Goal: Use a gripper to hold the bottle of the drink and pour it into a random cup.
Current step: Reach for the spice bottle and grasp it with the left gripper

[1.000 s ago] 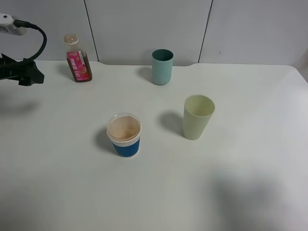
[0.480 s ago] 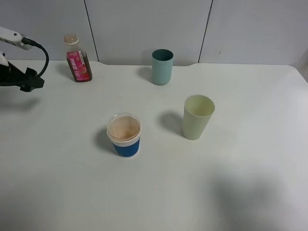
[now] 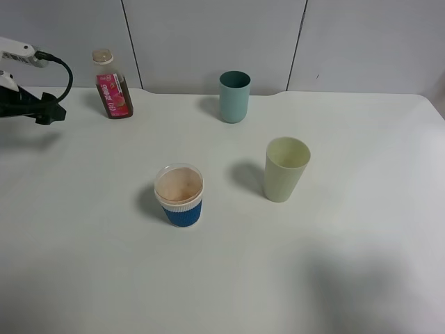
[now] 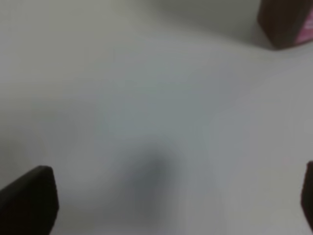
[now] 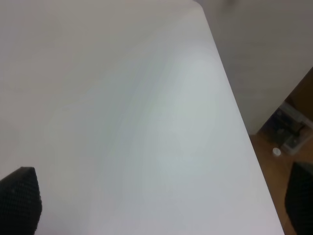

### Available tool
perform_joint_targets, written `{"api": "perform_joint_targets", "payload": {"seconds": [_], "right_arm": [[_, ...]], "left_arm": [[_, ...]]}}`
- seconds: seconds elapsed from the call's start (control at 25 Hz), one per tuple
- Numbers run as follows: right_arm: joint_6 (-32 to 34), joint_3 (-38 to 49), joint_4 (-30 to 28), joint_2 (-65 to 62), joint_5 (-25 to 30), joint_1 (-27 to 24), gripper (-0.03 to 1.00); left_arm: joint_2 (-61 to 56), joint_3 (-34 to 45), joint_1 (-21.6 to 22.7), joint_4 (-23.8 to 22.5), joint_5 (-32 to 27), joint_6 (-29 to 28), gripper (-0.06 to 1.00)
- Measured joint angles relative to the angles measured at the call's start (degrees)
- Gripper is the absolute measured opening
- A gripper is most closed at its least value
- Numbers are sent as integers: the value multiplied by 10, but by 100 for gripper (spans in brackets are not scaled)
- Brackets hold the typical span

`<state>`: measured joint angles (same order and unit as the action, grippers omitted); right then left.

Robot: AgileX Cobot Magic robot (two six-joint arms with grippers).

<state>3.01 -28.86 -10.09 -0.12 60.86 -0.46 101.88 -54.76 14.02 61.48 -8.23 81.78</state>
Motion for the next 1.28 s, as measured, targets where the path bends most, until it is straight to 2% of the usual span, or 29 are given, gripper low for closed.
{"api": "perform_joint_targets", "payload": {"seconds": [0.12,0.2,0.32,0.4,0.48,0.56,0.68,0.92,1.28], "right_arm": [[0,0,0,0,0,0,99],[0,0,0,0,0,0,99],[0,0,0,0,0,0,99],[0,0,0,0,0,0,99],[0,0,0,0,0,0,99],[0,0,0,0,0,0,99],[0,0,0,0,0,0,99],[0,0,0,0,0,0,99],[0,0,0,0,0,0,99]], "left_arm": [[21,-21,21,78,-50,82,98],[32,-26,29,154,-84,173,98],[47,-30,32,263,-132,355,98],[60,-32,32,315,-163,457,98],[78,-40,34,341,-193,532,98],[101,-58,37,347,-226,557,98],[139,-96,40,350,-254,553,98],[189,-171,40,320,-280,542,98],[240,-210,40,313,-304,542,98]]}}
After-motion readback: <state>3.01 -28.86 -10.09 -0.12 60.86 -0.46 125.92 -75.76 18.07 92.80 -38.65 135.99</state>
